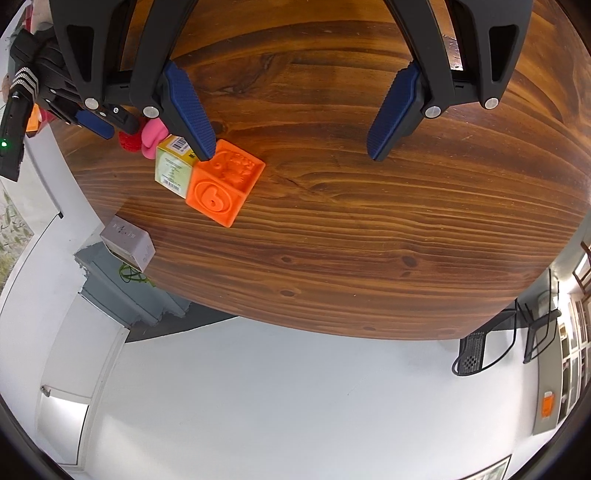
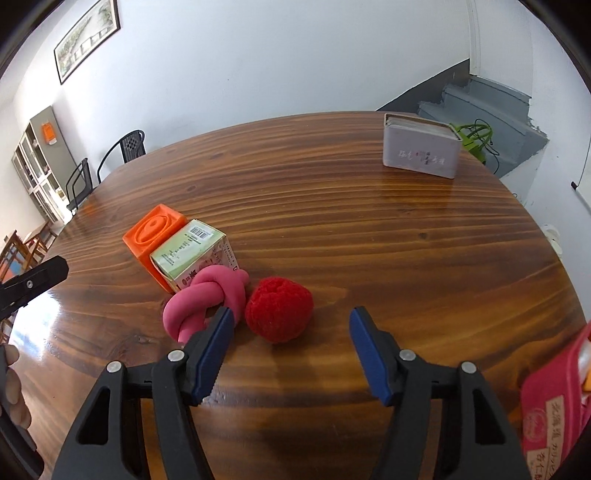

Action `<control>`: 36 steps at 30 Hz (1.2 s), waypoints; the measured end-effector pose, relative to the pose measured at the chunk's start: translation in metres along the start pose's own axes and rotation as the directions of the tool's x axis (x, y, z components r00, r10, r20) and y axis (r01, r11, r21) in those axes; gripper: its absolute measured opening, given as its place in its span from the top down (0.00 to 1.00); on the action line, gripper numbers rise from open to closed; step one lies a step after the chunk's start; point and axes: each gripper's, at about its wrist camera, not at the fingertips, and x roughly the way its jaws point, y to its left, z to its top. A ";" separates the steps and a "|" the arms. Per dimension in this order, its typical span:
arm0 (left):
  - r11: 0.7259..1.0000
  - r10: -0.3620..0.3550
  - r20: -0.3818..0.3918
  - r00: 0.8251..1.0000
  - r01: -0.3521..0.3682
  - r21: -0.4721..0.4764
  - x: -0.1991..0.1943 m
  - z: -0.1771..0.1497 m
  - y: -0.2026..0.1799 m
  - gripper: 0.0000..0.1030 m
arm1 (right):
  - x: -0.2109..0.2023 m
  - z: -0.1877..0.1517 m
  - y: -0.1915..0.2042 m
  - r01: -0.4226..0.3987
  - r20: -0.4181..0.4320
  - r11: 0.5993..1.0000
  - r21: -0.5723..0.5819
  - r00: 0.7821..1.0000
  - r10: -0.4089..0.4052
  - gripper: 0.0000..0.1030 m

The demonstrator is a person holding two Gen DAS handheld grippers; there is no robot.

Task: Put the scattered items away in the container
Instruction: 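Grasp the red pompom ball with the right gripper while the left grasps the orange number cube, then carry the red ball and orange cube into the pink tin and release both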

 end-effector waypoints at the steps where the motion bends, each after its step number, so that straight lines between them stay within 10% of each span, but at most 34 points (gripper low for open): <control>1: 1.000 0.003 -0.002 1.000 -0.003 0.000 0.001 0.000 0.001 0.17 | 0.003 0.001 0.001 -0.004 -0.007 1.000 -0.001 1.000 0.004 0.41; 5: 1.000 0.007 -0.010 1.000 -0.007 0.005 0.007 0.000 0.004 0.17 | 0.017 0.000 -0.002 -0.029 -0.047 0.999 0.015 0.998 0.029 0.61; 36: 0.973 -0.052 -0.079 0.996 0.068 0.219 0.095 0.011 -0.058 0.17 | -0.025 -0.007 -0.034 -0.020 0.029 0.998 0.066 0.999 0.018 0.62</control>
